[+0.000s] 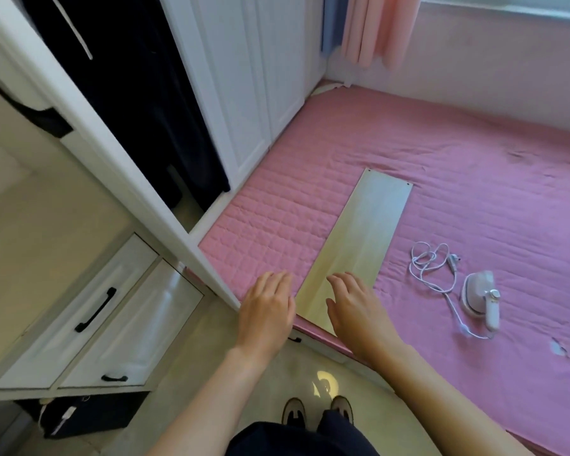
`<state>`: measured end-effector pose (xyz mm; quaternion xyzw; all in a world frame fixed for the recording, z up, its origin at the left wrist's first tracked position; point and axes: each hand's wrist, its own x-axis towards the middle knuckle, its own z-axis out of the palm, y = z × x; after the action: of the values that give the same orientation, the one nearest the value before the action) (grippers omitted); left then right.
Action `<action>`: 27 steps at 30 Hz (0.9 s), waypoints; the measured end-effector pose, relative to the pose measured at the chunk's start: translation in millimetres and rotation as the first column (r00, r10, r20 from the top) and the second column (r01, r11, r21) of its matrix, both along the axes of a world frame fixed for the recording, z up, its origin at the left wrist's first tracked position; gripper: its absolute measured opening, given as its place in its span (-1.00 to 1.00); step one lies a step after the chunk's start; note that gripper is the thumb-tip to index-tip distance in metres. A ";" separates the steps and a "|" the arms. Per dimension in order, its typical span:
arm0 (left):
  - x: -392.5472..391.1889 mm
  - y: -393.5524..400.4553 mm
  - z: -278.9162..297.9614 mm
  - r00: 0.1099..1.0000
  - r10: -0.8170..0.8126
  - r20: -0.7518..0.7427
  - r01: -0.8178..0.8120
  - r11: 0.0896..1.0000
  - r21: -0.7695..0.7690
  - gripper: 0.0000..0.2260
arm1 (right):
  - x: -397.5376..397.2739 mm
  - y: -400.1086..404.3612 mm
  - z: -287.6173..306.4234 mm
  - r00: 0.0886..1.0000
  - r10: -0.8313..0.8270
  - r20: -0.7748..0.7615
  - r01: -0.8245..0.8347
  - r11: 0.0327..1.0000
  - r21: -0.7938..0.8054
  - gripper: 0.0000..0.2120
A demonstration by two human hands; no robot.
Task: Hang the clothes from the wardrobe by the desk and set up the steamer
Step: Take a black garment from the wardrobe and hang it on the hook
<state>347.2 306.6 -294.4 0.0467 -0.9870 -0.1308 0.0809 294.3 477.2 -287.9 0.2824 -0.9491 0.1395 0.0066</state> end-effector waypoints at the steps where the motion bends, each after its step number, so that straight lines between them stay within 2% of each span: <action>1: -8.6 -0.4 0.9 1.000 0.020 0.010 -0.020 1.000 0.003 -0.65 | -12.8 -1.8 -0.1 1.000 0.016 -0.005 -0.016 1.000 -0.001 -0.64; 8: -59.1 5.1 4.3 0.980 0.187 0.061 -0.189 0.981 0.031 -0.68 | -94.9 -11.7 0.5 0.984 0.177 -0.034 -0.177 0.984 0.021 -0.68; 15: -100.2 9.1 19.0 0.923 0.381 0.061 -0.384 0.921 0.066 -0.69 | -165.4 -24.2 11.3 0.929 0.366 -0.062 -0.365 0.931 0.028 -0.67; 27: -160.5 -42.8 64.0 0.810 0.580 -0.083 -0.581 0.814 0.019 -0.71 | -248.3 -89.8 53.6 0.834 0.530 -0.154 -0.537 0.843 -0.007 -0.68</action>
<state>186.8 263.7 -230.4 0.3395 -0.9218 -0.0984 0.1591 46.0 387.4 -234.3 0.5450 -0.8258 0.1381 0.0441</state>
